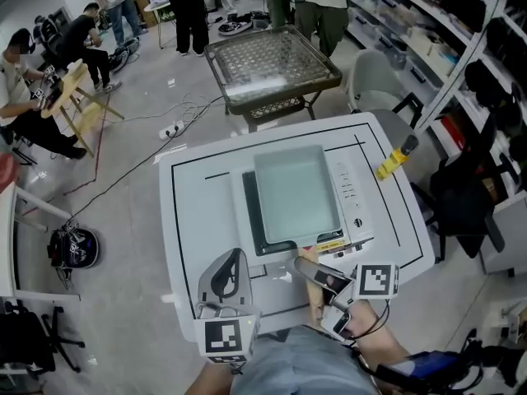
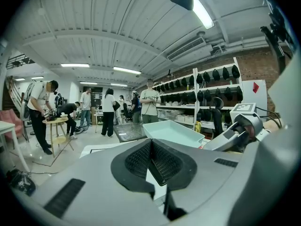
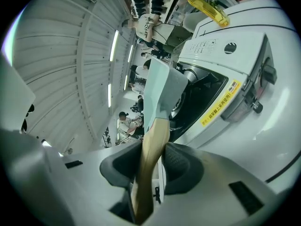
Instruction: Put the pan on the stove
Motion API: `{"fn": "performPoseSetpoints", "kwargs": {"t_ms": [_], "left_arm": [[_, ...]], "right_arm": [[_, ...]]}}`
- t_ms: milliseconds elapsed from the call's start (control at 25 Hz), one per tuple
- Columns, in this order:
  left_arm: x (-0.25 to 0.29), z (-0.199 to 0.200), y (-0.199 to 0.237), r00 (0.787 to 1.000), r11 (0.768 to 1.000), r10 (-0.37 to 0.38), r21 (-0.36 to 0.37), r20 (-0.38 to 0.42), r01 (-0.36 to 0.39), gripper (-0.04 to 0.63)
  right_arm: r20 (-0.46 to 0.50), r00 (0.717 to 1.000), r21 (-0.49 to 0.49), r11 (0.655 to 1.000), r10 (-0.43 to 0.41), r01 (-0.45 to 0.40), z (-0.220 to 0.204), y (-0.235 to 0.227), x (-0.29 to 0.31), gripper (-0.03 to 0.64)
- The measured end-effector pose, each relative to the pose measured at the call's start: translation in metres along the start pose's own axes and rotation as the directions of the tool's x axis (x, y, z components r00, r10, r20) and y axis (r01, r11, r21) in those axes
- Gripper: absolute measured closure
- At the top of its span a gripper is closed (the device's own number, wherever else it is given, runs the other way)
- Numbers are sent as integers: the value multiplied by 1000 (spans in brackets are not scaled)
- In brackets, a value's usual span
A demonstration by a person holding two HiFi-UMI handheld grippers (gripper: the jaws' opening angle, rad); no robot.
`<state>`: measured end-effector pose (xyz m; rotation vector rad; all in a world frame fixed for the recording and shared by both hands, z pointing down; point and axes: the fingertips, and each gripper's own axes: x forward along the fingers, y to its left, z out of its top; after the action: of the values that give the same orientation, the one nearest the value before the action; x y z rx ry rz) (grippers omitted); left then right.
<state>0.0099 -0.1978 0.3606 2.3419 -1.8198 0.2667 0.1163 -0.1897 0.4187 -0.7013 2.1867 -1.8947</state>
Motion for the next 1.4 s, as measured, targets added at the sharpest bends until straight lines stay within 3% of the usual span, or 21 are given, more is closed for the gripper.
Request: {"fn": "performPoseSetpoints", "kwargs": {"t_ms": [280, 560, 1400], "left_arm": [[8, 0, 1, 1000, 1000, 9, -20, -5, -9, 577], [11, -3, 3, 1000, 1000, 15, -20, -10, -15, 577], [26, -8, 5, 999, 999, 23, -28, -23, -23, 577]], "right_arm": [[-19, 999, -2, 999, -48, 47, 5, -14, -2, 469], [-26, 1000, 10, 1000, -14, 14, 6, -11, 4, 469], [-73, 997, 55, 998, -19, 23, 13, -19, 6, 469]]}}
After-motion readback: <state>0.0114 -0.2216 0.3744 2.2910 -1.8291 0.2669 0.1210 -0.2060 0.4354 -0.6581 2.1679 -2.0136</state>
